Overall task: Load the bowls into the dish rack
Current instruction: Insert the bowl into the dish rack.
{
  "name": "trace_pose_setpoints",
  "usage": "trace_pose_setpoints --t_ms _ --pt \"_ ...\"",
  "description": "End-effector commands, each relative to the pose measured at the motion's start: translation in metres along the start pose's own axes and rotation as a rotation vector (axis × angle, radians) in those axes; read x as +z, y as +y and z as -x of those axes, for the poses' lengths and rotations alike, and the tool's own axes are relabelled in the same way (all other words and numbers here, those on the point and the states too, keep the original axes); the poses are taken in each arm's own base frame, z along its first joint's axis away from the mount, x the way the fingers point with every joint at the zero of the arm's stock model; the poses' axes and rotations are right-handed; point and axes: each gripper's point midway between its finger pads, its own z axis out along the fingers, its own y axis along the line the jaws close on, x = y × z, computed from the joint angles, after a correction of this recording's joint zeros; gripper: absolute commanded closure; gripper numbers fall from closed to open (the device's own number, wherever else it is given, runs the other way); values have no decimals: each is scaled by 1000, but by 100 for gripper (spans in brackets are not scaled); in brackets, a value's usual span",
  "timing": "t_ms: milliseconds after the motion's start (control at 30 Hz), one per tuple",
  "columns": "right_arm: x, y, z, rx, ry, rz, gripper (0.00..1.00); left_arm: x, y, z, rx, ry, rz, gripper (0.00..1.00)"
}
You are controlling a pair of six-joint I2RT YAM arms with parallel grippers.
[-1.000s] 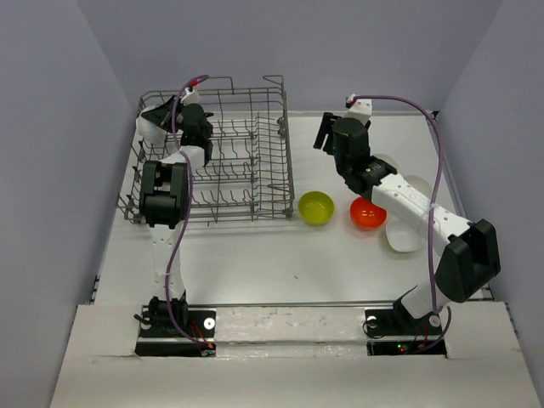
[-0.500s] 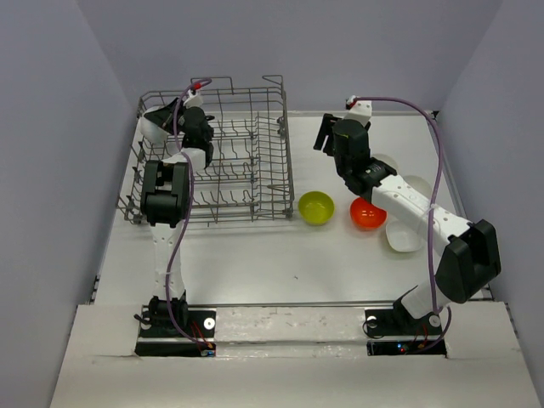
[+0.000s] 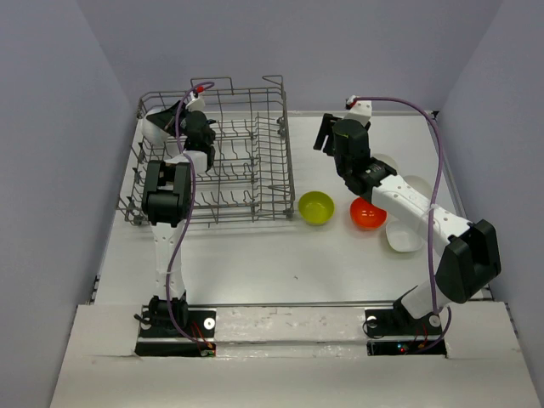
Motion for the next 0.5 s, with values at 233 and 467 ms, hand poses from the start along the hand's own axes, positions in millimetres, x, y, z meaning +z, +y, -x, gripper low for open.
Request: trace_pose_setpoints --t_ms 233,467 --pt "-8 6 32 60 -89 23 27 -10 -10 0 -85 -2 19 100" --pt "-7 5 30 59 -86 21 27 -12 -17 0 -88 -7 11 100"
